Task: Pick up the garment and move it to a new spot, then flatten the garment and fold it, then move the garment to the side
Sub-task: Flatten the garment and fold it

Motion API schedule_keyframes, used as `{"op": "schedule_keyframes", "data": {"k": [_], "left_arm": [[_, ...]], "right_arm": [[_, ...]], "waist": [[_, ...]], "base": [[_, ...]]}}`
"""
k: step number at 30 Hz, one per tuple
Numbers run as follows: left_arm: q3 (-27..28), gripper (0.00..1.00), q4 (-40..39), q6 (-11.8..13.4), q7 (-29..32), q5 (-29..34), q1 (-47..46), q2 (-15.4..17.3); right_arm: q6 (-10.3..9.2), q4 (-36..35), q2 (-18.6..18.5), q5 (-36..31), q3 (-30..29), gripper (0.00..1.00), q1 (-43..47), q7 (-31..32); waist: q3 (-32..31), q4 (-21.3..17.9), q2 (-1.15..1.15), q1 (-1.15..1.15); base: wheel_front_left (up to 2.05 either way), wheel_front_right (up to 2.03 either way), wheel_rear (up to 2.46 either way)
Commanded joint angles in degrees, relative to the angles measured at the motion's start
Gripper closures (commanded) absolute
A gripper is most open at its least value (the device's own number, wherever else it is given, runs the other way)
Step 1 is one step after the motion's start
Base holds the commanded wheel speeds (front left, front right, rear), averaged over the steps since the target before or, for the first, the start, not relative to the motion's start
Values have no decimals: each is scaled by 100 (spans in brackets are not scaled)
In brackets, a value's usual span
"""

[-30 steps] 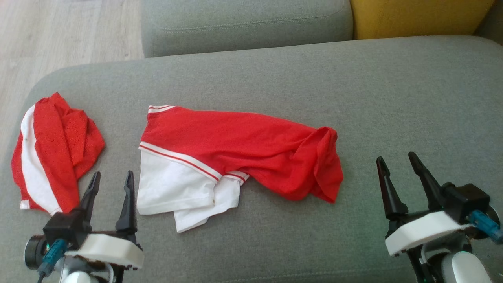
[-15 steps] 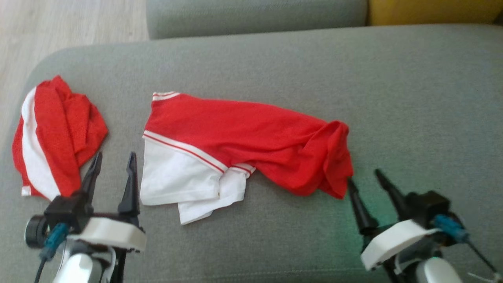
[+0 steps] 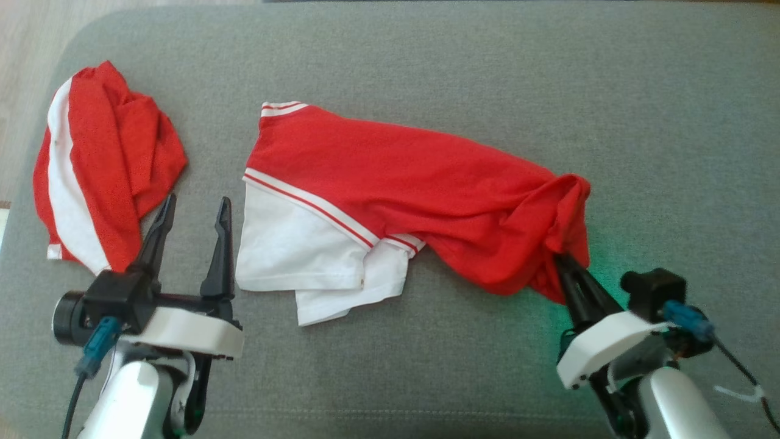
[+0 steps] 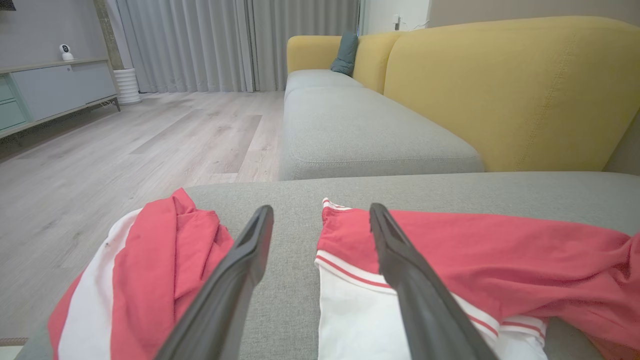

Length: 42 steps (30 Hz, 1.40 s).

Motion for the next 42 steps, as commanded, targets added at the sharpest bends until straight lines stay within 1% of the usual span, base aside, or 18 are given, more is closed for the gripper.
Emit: {"op": "schedule_keyframes", "data": {"k": [1,7,13,16,20,26,28,32,33,34,38,42], "left_arm": [[238,0,-167,-20,-69,66,-322,77],[295,0,-139,-109,-69,130,-455,-5],[325,0,-153,-206,-70,221,-613,-102],[328,0,-163,-269,-70,266,-724,-163],[354,0,-156,-363,-70,326,-893,-249],[406,0,-145,-496,-70,436,-1119,-407],[415,0,-142,-516,-70,456,-1149,-432],[445,0,-119,-602,-70,544,-1243,-523],[453,0,-111,-624,-70,566,-1266,-540],[466,0,-105,-643,-70,587,-1287,-556],[532,0,-67,-703,-70,667,-1329,-606],[622,0,-17,-734,-70,728,-1255,-632]], "right_arm": [[-4,-211,-25,32,29,100,-204,-93],[-4,-532,-176,26,-440,100,-401,-193],[-4,-656,-481,109,-909,100,-896,-110],[-4,-597,-716,174,-1050,100,-1262,-31],[-4,-377,-1054,308,-1185,100,-1837,68],[-4,225,-1538,458,-1248,100,-2754,81],[-4,348,-1581,474,-1227,100,-2894,41],[-4,898,-1641,470,-1084,100,-3346,-169],[-4,1037,-1638,478,-1033,63,-3443,-248],[-4,1177,-1632,488,-982,0,-3527,-331],[-4,1687,-1557,469,-845,0,-3656,-655],[-4,1935,-1376,386,-920,0,-3435,-1028]], "waist": [[38,30,0,0],[143,34,0,0],[325,66,0,0],[473,129,0,0],[691,239,0,0],[998,401,0,0],[1036,415,0,0],[1178,441,0,0],[1208,436,0,0],[1235,426,0,0],[1254,353,0,0],[1123,220,0,0]], "base": [[0,0,0],[0,0,0],[0,0,0],[0,0,0],[0,0,0],[0,0,0],[0,0,0],[0,0,0],[0,0,0],[0,0,0],[0,0,0],[0,0,0]]}}
